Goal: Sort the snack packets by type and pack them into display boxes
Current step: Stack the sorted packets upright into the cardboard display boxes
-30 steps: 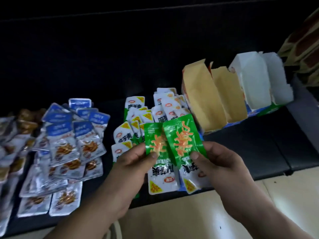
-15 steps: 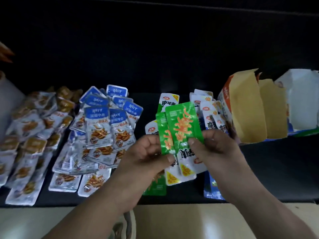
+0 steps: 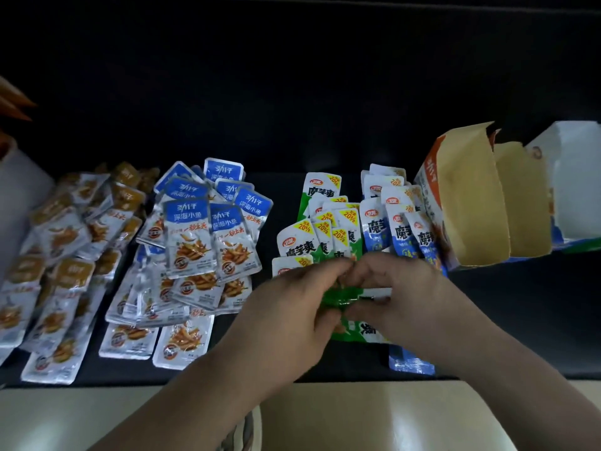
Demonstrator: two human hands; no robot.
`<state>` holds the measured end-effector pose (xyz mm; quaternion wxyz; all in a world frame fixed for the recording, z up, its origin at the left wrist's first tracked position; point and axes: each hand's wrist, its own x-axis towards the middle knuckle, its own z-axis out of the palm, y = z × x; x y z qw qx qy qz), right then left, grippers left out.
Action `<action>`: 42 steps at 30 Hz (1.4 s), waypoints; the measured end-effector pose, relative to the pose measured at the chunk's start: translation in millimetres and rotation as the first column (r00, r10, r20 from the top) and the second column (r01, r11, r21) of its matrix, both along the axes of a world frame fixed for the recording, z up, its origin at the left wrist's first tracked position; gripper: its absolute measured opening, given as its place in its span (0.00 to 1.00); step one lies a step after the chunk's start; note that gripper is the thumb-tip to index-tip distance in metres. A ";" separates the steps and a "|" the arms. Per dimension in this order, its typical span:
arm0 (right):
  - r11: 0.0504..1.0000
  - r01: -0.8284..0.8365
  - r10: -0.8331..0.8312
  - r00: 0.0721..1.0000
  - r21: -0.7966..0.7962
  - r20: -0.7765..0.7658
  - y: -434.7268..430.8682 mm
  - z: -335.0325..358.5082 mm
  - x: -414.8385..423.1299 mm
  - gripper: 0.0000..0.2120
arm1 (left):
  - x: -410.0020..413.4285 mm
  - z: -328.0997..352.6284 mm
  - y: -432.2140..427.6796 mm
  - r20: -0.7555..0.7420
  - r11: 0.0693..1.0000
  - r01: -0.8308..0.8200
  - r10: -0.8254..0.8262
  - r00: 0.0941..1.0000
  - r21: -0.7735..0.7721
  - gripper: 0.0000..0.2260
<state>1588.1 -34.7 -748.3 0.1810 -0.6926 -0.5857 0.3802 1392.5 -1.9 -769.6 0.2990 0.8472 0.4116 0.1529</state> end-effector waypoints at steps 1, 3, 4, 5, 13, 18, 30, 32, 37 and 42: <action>1.000 0.007 -0.008 0.999 0.027 0.031 0.6 0.8 0.6 0.16 | 0.0 -1.8 -0.6 -0.012 0.999 -0.015 0.014 1.000 -0.044 0.25; 0.983 0.034 -0.050 0.995 0.181 0.087 -0.3 0.6 1.6 0.18 | -0.7 -4.8 -4.4 -0.026 0.991 -0.007 0.004 1.000 -0.131 0.18; 0.949 0.050 -0.091 0.989 0.312 0.118 -0.7 -0.7 2.2 0.16 | -2.8 -6.0 -6.5 -0.019 0.980 -0.026 0.022 1.000 -0.199 0.14; 0.897 0.070 -0.142 0.981 0.437 0.134 -1.3 -1.8 1.9 0.14 | -5.3 -7.1 -8.8 0.006 0.954 -0.088 0.094 0.996 -0.285 0.10; 0.947 0.280 -0.267 0.959 0.155 -0.099 -18.4 -34.9 -7.8 0.12 | -10.7 -31.5 4.1 0.124 0.814 -0.442 0.517 0.847 -0.376 0.12; 0.961 0.258 -0.247 0.963 0.098 -0.109 -31.0 -39.8 -4.1 0.08 | -22.2 -45.5 7.5 -0.339 0.928 -0.253 0.339 0.877 0.273 0.25; 0.772 0.466 -0.544 0.836 0.432 0.070 -59.1 -59.3 73.7 0.06 | 54.2 -13.1 -14.2 0.048 0.940 -0.212 0.233 0.971 -0.265 0.14; 0.803 0.458 -0.520 0.852 0.381 0.070 -63.1 -71.7 78.4 0.17 | 82.9 -11.0 -14.2 0.020 0.902 -0.234 0.258 0.966 -0.363 0.22; 0.895 0.380 -0.407 0.910 0.234 0.076 -63.0 -88.1 74.3 0.26 | 127.4 -25.8 0.0 -0.045 0.864 -0.312 0.321 0.946 -0.394 0.25; 0.932 0.322 -0.335 0.940 0.164 0.058 -70.8 -84.3 94.1 0.26 | 133.3 -26.0 -1.3 -0.049 0.875 -0.371 0.375 0.926 -0.311 0.20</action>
